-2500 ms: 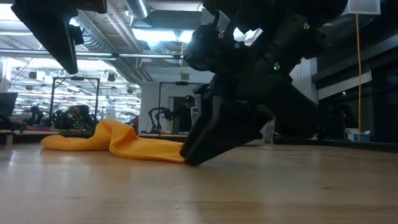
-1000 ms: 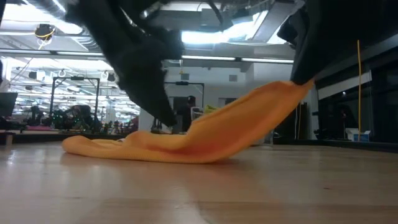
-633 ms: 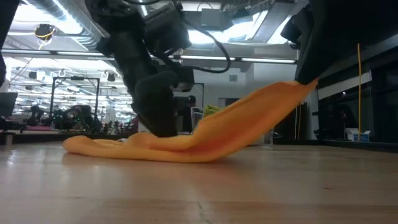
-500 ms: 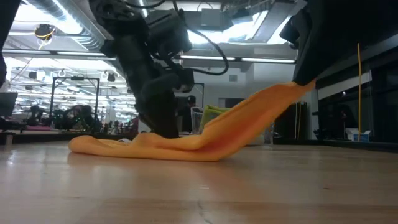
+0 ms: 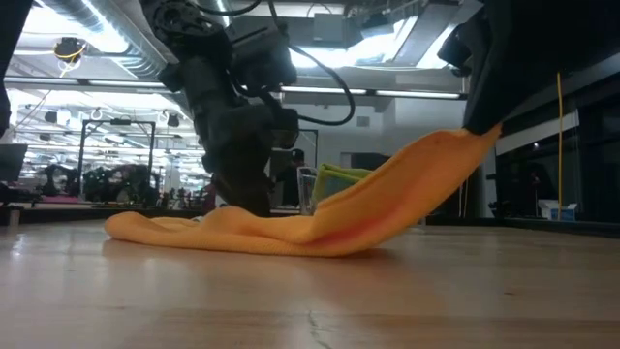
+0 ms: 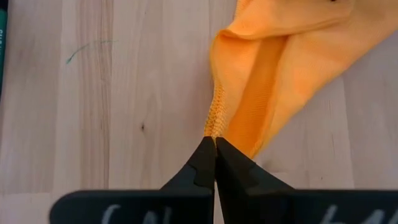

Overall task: Fold microfiber towels
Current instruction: Fold the orange microfiber towel

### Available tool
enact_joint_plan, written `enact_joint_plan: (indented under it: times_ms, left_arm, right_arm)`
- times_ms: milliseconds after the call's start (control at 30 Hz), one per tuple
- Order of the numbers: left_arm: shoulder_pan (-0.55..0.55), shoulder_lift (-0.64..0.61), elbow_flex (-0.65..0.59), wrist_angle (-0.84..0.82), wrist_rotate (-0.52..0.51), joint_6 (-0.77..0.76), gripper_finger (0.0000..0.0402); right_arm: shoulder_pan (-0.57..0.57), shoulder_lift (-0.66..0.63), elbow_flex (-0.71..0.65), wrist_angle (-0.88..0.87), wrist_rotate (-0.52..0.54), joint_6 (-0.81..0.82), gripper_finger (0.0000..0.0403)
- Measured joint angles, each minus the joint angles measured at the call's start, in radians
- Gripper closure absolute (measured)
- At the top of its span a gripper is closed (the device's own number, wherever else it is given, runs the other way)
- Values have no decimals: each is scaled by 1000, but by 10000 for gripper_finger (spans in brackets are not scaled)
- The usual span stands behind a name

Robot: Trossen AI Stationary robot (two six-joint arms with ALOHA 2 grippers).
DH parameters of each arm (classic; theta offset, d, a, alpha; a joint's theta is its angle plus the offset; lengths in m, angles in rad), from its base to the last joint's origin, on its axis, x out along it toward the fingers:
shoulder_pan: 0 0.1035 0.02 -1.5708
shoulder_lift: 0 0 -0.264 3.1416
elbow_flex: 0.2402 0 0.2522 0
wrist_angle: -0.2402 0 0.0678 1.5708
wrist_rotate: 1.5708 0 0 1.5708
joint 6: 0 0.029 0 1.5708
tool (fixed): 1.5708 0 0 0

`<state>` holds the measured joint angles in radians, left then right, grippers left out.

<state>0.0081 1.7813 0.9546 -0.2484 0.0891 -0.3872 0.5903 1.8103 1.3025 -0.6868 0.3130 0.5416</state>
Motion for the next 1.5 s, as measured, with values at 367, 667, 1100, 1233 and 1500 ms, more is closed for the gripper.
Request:
enact_joint_plan:
  times_ms: [367, 667, 1100, 1233, 1500]
  left_arm:
    - [-12, 0, 0, 16, 62, -2, 262]
    - [-80, 0, 0, 18, -37, 31, 321]
    - [-213, -116, 77, -106, -81, -4, 401]
    - [-257, -237, 156, -256, -193, -3, 401]
    - [-278, -467, 293, -450, -498, 92, 401]
  right_arm:
    - [0, 0, 0, 0, 0, 2, 397]
    - [0, 0, 0, 0, 0, 5, 397]
    - [0, -2, 5, -57, 102, 31, 399]
    - [-6, -41, 6, -104, 212, 29, 399]
    - [-58, -195, 6, -122, 513, -114, 400]
